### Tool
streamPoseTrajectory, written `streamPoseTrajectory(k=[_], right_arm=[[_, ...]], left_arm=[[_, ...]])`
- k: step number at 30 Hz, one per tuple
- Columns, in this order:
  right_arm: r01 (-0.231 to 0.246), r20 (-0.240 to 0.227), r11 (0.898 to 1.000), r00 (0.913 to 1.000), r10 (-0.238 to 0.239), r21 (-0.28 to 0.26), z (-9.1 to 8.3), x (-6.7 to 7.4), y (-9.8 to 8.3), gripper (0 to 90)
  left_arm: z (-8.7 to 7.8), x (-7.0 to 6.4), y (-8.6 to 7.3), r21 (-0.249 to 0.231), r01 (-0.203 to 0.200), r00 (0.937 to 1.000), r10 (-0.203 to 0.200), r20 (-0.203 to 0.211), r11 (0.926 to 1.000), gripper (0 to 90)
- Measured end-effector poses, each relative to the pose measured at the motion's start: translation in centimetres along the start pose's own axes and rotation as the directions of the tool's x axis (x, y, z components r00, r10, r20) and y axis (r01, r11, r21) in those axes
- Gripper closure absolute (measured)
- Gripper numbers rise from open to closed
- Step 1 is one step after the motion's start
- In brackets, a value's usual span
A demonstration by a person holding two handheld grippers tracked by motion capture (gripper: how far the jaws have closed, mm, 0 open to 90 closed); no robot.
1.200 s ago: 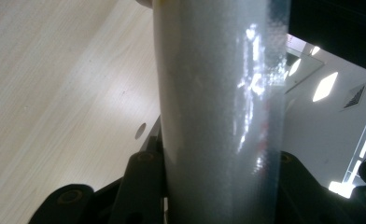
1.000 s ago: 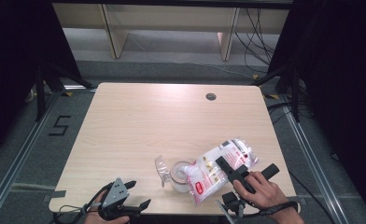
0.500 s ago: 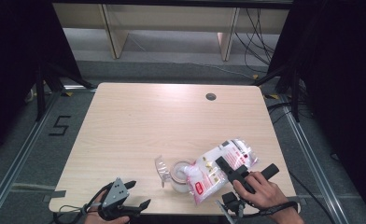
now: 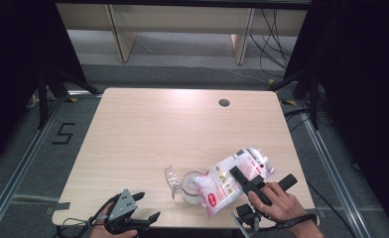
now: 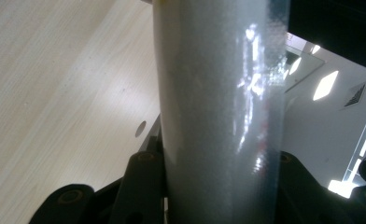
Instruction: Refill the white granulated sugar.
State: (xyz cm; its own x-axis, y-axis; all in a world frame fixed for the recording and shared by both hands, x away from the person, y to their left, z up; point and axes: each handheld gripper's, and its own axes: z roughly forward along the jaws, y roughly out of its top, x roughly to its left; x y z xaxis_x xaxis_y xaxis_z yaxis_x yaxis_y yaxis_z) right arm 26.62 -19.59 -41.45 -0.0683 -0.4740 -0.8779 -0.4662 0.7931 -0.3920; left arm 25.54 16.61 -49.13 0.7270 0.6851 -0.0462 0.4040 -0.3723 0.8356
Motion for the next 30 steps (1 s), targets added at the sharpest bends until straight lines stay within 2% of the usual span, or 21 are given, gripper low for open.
streamPoseTrajectory(k=[8, 9, 11, 13, 14, 15, 18, 20, 22, 23, 26, 29, 30], right_arm=[[0.019, 0.003, 1.000, 0.9998, -0.019, 0.000, -0.13, -0.21, 0.08, 70.0], [0.035, 0.006, 0.999, 0.9994, -0.035, -0.012, -0.07, -0.34, 0.09, 70.0], [0.018, 0.003, 1.000, 0.9998, -0.018, 0.002, -0.14, -0.21, 0.08, 70.0], [0.021, 0.004, 1.000, 0.9998, -0.021, 0.002, -0.13, -0.22, 0.09, 70.0], [0.037, 0.004, 0.999, 0.9993, -0.037, -0.011, -0.06, -0.35, 0.08, 70.0], [0.015, 0.004, 1.000, 0.9999, -0.015, 0.001, -0.16, -0.19, 0.05, 70.0], [0.019, 0.004, 1.000, 0.9998, -0.019, 0.003, -0.15, -0.21, 0.05, 70.0], [0.013, 0.005, 1.000, 0.9999, -0.013, -0.002, -0.16, -0.23, -0.01, 70.0], [0.015, 0.004, 1.000, 0.9999, -0.015, 0.002, -0.13, -0.23, 0.01, 70.0], [0.016, 0.002, 1.000, 0.9999, -0.016, 0.001, -0.12, -0.22, 0.01, 70.0], [0.011, 0.001, 1.000, 0.9999, -0.011, -0.001, -0.10, -0.16, -0.04, 70.0], [0.011, -0.001, 1.000, 0.9999, -0.011, 0.000, -0.08, -0.11, -0.03, 70.1], [0.011, 0.000, 1.000, 0.9999, -0.011, 0.000, -0.09, -0.10, -0.04, 70.1]], left_arm=[[0.01, -0.06, -0.01, -0.005, 0.002, 1.0000, -0.002, 0.005, 1.0000, 19.8], [0.00, 0.01, 0.00, 0.001, -0.002, 1.0000, 0.002, 0.000, 1.0000, 19.8], [-0.01, 0.00, 0.00, 0.001, -0.001, 1.0000, 0.001, 0.000, 1.0000, 19.8], [0.01, -0.08, -0.01, -0.005, 0.005, 1.0000, -0.005, 0.004, 1.0000, 19.8], [-0.01, 0.02, 0.00, 0.003, -0.006, 1.0000, 0.006, 0.000, 1.0000, 19.8], [0.08, 0.01, -0.01, -0.004, 0.005, 0.9999, -0.004, 0.009, 1.0000, 19.8], [0.06, -0.05, -0.03, -0.010, 0.002, 1.0000, -0.002, 0.009, 0.9999, 19.8], [0.03, 0.07, 0.00, 0.002, -0.004, 1.0000, 0.004, 0.008, 1.0000, 19.8], [-0.01, 0.00, -0.01, 0.001, -0.002, 1.0000, 0.002, -0.001, 1.0000, 19.8], [0.05, -0.14, -0.01, -0.011, 0.012, 0.9999, -0.011, 0.005, 0.9999, 19.8], [0.01, 0.03, 0.00, 0.003, -0.002, 1.0000, 0.002, 0.001, 1.0000, 19.8], [0.09, -0.03, -0.04, -0.012, 0.003, 0.9999, -0.002, 0.012, 0.9999, 19.8], [0.02, 0.02, -0.01, 0.000, -0.006, 1.0000, 0.006, 0.004, 1.0000, 19.8]])
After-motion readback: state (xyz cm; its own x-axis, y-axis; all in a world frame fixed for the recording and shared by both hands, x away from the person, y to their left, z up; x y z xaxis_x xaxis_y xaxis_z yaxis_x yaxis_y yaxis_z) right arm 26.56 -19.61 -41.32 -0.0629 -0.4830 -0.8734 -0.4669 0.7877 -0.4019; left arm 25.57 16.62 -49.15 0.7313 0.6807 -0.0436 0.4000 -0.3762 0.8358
